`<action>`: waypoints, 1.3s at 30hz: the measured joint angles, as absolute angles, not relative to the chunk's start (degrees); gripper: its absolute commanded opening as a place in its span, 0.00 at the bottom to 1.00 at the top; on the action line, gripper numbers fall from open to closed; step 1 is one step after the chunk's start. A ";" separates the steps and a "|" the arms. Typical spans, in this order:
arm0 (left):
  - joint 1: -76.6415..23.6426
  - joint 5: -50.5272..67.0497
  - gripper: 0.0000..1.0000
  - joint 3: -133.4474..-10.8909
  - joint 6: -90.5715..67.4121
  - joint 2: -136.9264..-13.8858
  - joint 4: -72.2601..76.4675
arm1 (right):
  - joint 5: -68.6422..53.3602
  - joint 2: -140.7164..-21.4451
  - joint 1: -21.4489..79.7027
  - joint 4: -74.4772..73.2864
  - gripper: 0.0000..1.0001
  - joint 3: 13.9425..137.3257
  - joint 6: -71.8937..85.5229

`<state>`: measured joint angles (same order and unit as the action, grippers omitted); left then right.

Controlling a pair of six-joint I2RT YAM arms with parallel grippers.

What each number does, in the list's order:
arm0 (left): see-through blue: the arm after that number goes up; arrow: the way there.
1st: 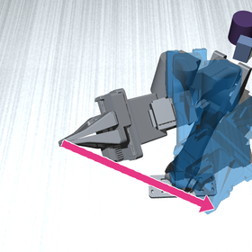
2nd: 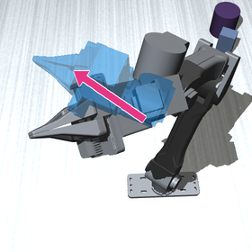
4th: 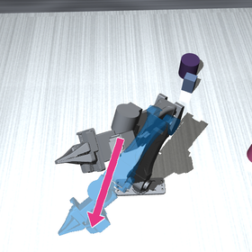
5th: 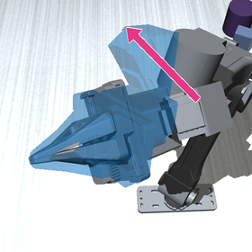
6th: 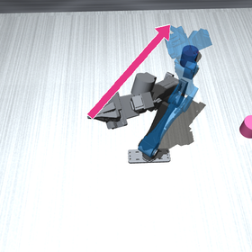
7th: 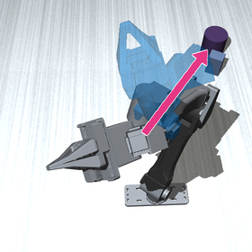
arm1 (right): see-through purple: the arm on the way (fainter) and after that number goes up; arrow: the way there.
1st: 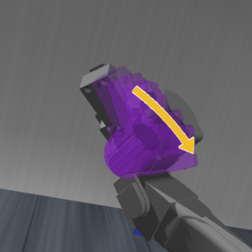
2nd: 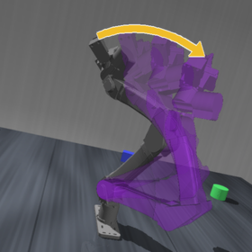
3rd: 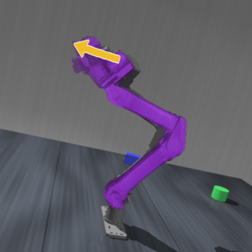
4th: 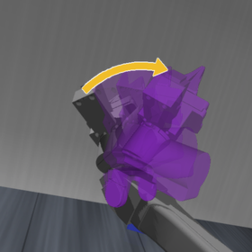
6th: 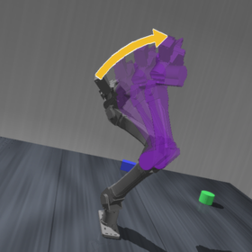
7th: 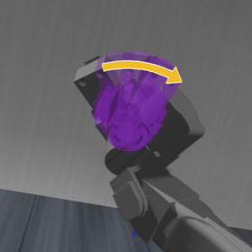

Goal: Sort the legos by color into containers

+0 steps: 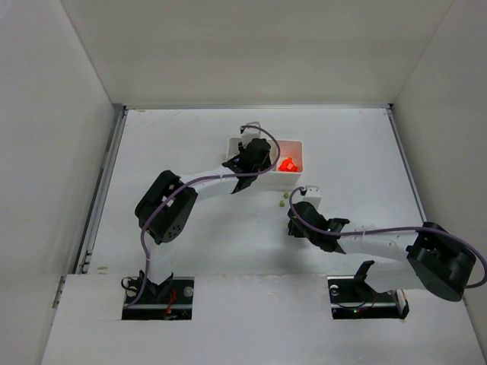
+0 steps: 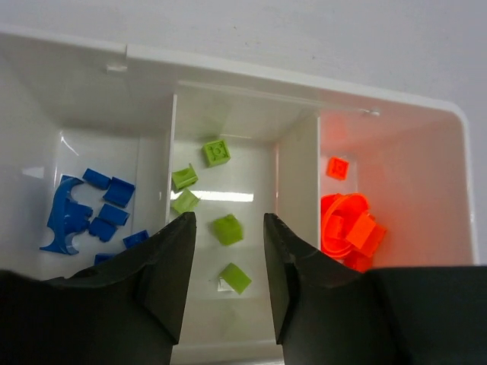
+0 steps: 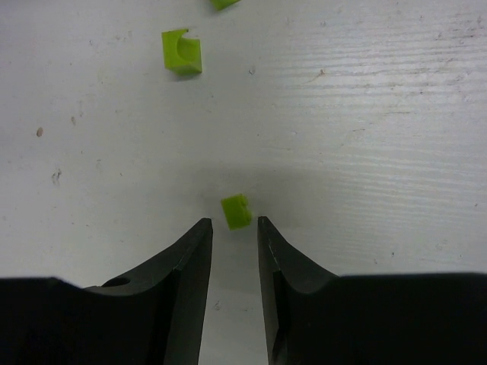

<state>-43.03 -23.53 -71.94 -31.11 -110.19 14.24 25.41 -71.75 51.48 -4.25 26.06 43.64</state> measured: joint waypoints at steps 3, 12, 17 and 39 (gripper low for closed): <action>-43.16 -23.31 0.39 -71.79 -30.92 -109.43 14.17 | 25.43 -73.21 51.48 -4.51 0.30 27.14 43.33; -47.72 -24.62 0.38 -54.85 -30.50 -92.62 17.54 | 25.56 -75.46 51.46 -4.58 0.14 29.12 42.24; -52.36 -26.94 0.37 -43.44 -31.94 -83.37 21.41 | 26.55 -73.47 51.46 -7.42 0.13 31.07 40.84; -66.02 -31.14 0.36 -31.77 -44.16 -89.27 30.02 | 25.06 -100.22 39.51 -1.10 0.42 68.03 26.61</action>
<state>-66.02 -31.14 -31.77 -44.16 -89.27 30.02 25.06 -100.22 39.51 -1.10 68.03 26.61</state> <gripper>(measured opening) 0.362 0.400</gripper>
